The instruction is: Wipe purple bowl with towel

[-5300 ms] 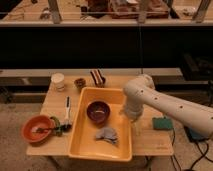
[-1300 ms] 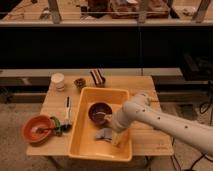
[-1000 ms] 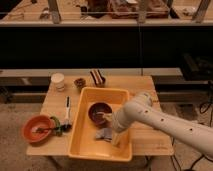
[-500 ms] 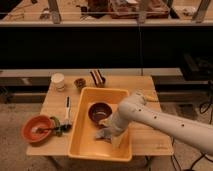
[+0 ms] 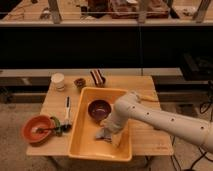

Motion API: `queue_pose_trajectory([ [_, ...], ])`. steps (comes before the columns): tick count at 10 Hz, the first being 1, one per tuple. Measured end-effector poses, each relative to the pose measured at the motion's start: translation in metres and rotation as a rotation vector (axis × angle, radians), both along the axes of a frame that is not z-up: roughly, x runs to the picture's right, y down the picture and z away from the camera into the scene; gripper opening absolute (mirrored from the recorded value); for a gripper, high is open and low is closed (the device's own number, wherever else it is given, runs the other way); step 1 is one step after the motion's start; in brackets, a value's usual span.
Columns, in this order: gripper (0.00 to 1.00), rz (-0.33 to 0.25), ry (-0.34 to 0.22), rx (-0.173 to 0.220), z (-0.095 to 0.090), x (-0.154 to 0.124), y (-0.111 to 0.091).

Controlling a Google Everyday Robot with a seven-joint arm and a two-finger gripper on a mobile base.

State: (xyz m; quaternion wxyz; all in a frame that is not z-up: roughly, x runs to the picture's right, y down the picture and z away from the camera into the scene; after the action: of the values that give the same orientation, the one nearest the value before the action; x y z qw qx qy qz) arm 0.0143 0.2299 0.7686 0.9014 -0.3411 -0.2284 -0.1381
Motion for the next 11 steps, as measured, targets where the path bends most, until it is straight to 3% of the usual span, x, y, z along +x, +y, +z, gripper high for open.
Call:
queue_pose_trajectory([
  [3,0.8,-0.015,0.024,-0.026,0.024,-0.003,0.008],
  [5,0.8,-0.018,0.033,-0.034,0.031,-0.003,0.01],
  [6,0.75,-0.015,0.038,-0.038,0.034,-0.002,0.011],
  [9,0.47,0.01,0.041,-0.041,0.033,0.0,0.012],
  [11,0.24,0.03,0.043,-0.048,0.032,0.003,0.012],
])
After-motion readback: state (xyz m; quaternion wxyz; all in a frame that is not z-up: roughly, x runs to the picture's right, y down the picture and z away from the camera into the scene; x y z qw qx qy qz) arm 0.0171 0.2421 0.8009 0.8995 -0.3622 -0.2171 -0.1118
